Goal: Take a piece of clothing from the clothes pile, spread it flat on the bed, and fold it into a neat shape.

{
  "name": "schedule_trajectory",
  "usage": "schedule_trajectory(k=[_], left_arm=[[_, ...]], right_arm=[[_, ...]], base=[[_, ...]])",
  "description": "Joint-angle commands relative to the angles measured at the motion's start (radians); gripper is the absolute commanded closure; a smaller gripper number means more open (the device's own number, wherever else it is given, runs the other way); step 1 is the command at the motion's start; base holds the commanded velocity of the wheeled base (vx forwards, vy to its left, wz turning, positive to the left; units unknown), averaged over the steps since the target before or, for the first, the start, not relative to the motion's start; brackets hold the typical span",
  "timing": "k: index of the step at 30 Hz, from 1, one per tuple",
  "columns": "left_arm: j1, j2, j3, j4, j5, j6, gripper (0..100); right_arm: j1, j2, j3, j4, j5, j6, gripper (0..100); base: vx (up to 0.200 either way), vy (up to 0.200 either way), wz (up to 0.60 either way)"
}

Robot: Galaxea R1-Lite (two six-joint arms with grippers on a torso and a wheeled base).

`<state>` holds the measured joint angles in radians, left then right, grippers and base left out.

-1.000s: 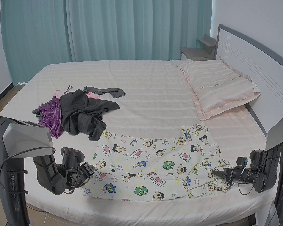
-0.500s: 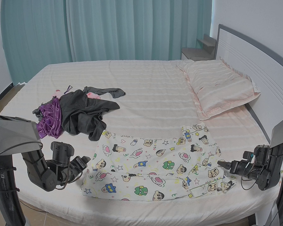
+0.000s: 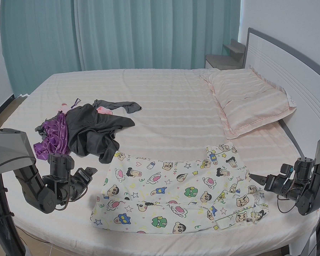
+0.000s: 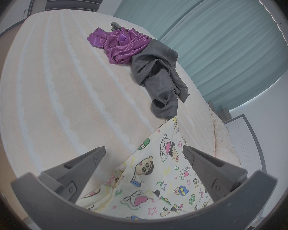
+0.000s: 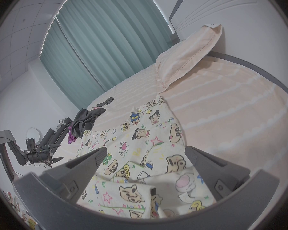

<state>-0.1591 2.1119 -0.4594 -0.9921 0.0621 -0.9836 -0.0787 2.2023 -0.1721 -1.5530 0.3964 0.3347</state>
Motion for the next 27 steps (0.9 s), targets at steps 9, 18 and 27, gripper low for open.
schedule_trajectory(k=[9,18,27], left_arm=[[-0.002,0.04,-0.182,0.044,0.004,0.043,0],[-0.011,0.289,-0.674,0.38,-0.008,0.117,0],[-0.049,0.396,-0.855,0.51,-0.14,0.192,0]], right_arm=[[0.057,-0.012,0.016,-0.013,-0.007,0.004,0],[0.116,0.002,0.013,-0.013,-0.087,0.014,0],[0.12,0.005,0.014,-0.013,-0.088,0.014,0]], base=[[0.0,0.0,0.0],[0.0,0.0,0.0],[0.0,0.0,0.0]])
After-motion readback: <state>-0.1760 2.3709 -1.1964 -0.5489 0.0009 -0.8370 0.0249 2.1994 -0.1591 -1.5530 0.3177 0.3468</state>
